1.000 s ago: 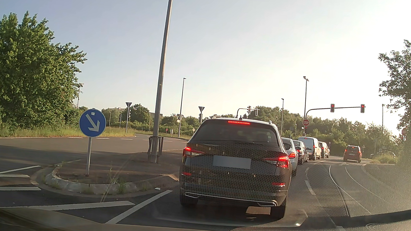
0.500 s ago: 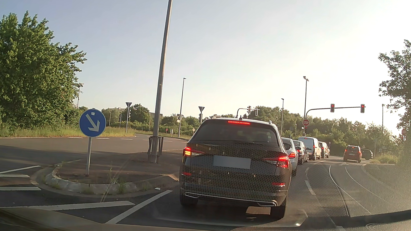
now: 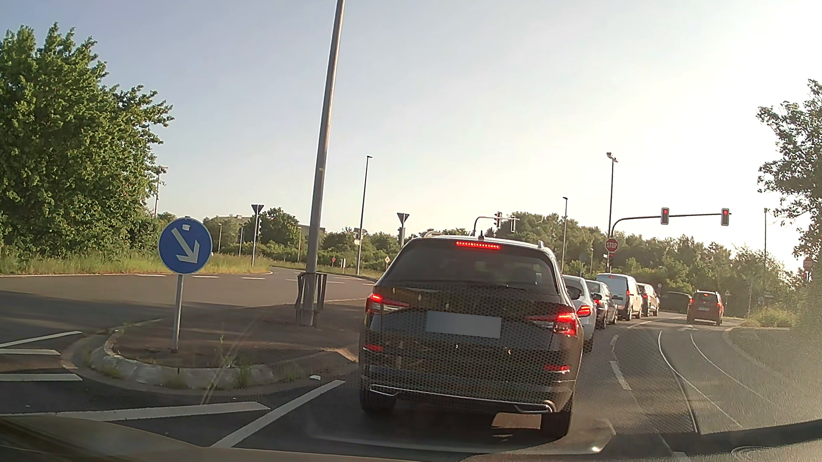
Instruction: Follow the waypoints while adhering to traffic rules and regulations
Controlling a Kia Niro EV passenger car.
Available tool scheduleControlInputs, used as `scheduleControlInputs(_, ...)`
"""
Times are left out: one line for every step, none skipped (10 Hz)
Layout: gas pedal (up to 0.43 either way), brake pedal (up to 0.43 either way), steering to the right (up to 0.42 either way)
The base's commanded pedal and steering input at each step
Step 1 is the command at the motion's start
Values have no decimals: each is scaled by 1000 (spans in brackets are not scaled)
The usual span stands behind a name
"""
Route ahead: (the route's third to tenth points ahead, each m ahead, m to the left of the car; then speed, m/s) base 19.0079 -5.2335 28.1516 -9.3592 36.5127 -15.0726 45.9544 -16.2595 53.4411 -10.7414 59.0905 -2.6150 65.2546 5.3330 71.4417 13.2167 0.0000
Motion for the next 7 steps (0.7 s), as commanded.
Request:
scheduleControlInputs(0,421,52)
scheduleControlInputs(0,421,52)
scheduleControlInputs(0,415,52)
scheduleControlInputs(0,421,52)
scheduleControlInputs(0,421,52)
scheduleControlInputs(0,415,52)
scheduleControlInputs(0,427,52)
